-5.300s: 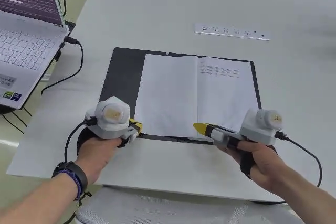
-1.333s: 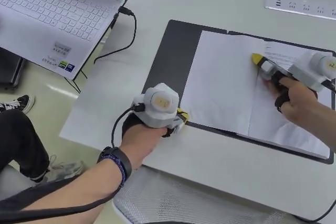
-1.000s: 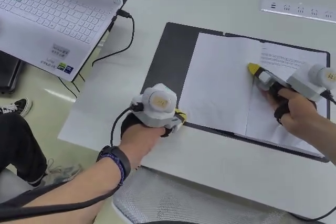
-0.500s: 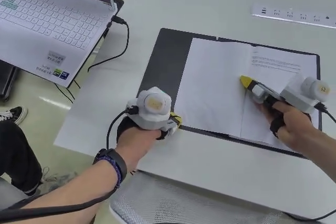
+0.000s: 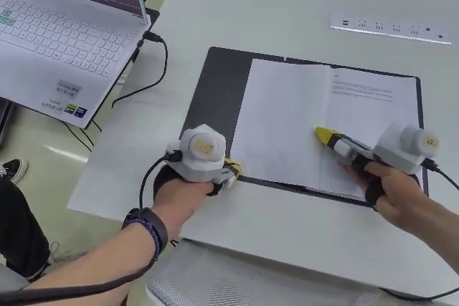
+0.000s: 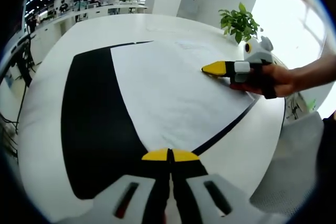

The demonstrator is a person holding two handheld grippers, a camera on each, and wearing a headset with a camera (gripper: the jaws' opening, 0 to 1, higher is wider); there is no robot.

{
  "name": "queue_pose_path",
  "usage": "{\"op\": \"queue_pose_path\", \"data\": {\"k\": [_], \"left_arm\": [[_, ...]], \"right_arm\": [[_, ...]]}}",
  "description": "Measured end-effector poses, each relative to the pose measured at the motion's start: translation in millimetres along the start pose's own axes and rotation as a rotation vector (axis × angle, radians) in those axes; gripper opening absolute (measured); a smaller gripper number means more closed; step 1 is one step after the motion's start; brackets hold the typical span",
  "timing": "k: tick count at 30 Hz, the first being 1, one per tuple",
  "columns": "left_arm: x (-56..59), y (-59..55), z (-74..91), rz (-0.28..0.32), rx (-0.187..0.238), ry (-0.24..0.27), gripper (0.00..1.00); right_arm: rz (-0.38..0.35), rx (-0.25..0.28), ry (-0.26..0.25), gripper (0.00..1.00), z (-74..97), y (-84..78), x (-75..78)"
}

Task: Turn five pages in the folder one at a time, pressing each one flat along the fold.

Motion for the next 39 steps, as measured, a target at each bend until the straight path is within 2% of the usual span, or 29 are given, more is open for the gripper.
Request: {"op": "queue_pose_path", "data": {"k": [6,12,17,31,39], "left_arm": [[-0.1,-0.1,-0.4,-0.012,-0.006,-0.009,0.0],[0.7,-1.0,-0.4,-0.032,-0.003,-0.002,0.0],[0.8,-1.2,-0.1,-0.039,-0.004,-0.002,0.0],[1.8,-1.1,0.3,-0.084,-0.014,0.004,0.0],[2.2,-1.6,1.2,-0.077,-0.016,0.005,0.0]], "right_arm": [[0.025,-0.035,0.012,0.0,9.4,-14.8,-7.1],[0.016,-0.043,0.019,0.0,19.0,-27.4,-12.2],[-0.004,-0.039,0.022,0.0,21.1,-32.8,-3.2],[-0.014,-0.071,0.037,0.0,36.0,-56.3,-9.1],[-0.067,-0.052,0.004,0.0,39.0,-60.8,-10.8]]}}
Point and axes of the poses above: the centre of the closed fingertips' face, and the gripper's own axes: z roughly backward along the fingers, x roughly to its right, y roughly out of its top, the point moved 6 cm from there along z, roughly backward along the fingers, and after that the axes turned 5 degrees about -y, right-handed, at the moved point
